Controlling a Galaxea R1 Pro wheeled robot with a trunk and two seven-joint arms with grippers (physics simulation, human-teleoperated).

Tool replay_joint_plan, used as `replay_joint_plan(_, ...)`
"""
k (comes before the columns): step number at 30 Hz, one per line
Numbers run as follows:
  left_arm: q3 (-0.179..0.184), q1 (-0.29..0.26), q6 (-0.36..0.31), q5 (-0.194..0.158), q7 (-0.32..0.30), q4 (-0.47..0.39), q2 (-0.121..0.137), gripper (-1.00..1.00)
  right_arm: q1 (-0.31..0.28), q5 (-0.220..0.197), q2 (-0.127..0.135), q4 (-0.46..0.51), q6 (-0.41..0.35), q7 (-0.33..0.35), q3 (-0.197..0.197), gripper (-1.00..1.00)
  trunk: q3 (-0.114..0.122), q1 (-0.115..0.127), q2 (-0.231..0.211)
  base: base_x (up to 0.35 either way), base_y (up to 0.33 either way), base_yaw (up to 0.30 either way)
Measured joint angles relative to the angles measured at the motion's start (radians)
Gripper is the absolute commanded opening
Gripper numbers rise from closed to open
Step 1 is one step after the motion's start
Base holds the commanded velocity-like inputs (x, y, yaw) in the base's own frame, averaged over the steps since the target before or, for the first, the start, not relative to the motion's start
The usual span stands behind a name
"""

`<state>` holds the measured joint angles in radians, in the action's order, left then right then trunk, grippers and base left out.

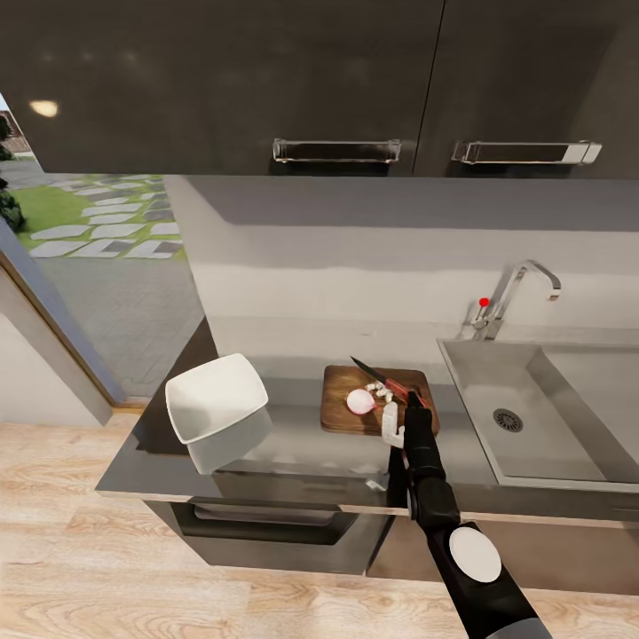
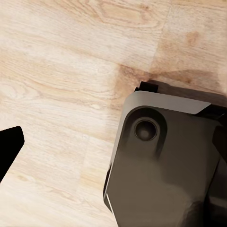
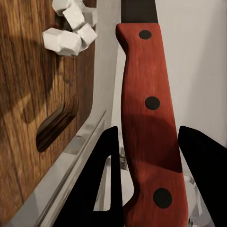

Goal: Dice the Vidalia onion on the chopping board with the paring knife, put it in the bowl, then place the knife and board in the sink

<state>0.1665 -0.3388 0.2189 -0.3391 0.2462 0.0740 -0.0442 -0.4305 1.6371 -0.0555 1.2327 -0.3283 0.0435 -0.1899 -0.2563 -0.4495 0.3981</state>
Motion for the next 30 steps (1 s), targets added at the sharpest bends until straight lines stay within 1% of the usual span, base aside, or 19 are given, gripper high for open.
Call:
replay_joint_plan(16, 0.000, 0.000, 0.000, 0.000, 0.000, 0.000, -0.001, 1.00, 0.000, -0.005, 0.000, 0.001, 0.000, -0.002, 0.001, -1.00, 0.000, 0.000, 0.000, 0.000, 0.000, 0.000)
replay_joint_plan(19, 0.001, 0.000, 0.000, 0.000, 0.000, 0.000, -0.001, 1.00, 0.000, -0.004, -0.001, 0.007, -0.001, -0.029, 0.002, -1.00, 0.000, 0.000, 0.000, -0.066, 0.000, 0.000)
replay_joint_plan(21, 0.001, 0.000, 0.000, 0.000, 0.000, 0.000, -0.001, 1.00, 0.000, -0.004, -0.012, 0.011, -0.002, -0.058, 0.003, -1.00, 0.000, 0.000, 0.000, -0.164, 0.000, 0.000)
replay_joint_plan(24, 0.001, 0.000, 0.000, 0.000, 0.000, 0.000, -0.001, 1.00, 0.000, -0.005, -0.039, 0.019, -0.002, -0.089, 0.007, -1.00, 0.000, 0.000, 0.000, -0.212, 0.000, 0.000)
replay_joint_plan(27, 0.001, 0.000, 0.000, 0.000, 0.000, 0.000, -0.001, 1.00, 0.000, -0.005, -0.050, 0.033, -0.003, -0.099, 0.008, -1.00, 0.000, 0.000, 0.000, -0.251, 0.000, 0.000)
replay_joint_plan(30, 0.001, 0.000, 0.000, 0.000, 0.000, 0.000, -0.001, 1.00, 0.000, -0.005, -0.053, 0.039, -0.004, -0.102, 0.009, -1.00, 0.000, -0.001, 0.000, -0.269, 0.000, 0.000)
